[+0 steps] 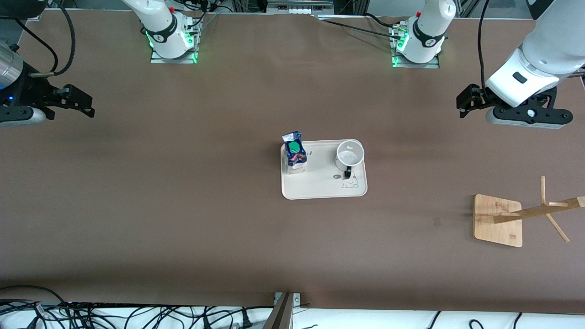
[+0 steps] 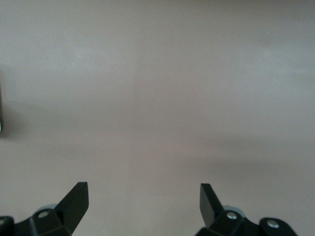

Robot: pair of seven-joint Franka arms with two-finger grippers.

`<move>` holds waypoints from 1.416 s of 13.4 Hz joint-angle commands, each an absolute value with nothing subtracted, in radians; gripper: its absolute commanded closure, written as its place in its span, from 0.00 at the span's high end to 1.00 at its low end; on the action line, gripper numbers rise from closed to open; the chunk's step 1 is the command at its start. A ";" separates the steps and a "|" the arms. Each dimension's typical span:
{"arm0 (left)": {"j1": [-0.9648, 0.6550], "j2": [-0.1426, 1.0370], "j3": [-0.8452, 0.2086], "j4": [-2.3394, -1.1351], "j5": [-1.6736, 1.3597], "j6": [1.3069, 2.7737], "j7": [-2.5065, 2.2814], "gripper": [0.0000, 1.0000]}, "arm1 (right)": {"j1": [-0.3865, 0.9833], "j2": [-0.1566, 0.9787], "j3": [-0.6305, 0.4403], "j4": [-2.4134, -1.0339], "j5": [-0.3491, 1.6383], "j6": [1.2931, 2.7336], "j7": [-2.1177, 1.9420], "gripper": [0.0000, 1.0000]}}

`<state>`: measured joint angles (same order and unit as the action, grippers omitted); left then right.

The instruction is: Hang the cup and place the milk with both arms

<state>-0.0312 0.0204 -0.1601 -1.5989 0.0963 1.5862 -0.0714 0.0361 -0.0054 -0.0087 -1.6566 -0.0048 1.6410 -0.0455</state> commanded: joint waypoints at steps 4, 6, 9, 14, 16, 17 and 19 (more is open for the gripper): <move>-0.031 0.032 -0.164 -1.568 0.097 1.560 -0.072 1.00 | 0.020 0.014 -0.011 -1.618 0.015 1.634 -0.067 1.00; -0.031 0.032 -0.164 -1.568 0.097 1.552 -0.072 1.00 | 0.025 0.023 -0.009 -1.617 0.008 1.631 -0.071 1.00; -0.031 0.032 -0.164 -1.568 0.097 1.551 -0.072 1.00 | 0.029 0.063 0.000 -1.629 0.011 1.603 -0.074 1.00; -0.031 0.032 -0.164 -1.568 0.095 1.549 -0.072 1.00 | 0.184 0.089 0.052 -1.621 0.028 1.566 -0.029 1.00; -0.032 0.031 -0.167 -1.566 0.095 1.542 -0.075 1.00 | 0.257 0.144 0.052 -1.618 0.086 1.594 0.040 1.00; -0.032 0.031 -0.167 -1.568 0.095 1.540 -0.075 1.00 | 0.321 0.182 0.052 -1.606 0.100 1.626 0.058 1.00; -0.034 0.031 -0.169 -1.566 0.095 1.539 -0.075 1.00 | 0.414 0.268 0.052 -1.548 0.104 1.687 0.109 1.00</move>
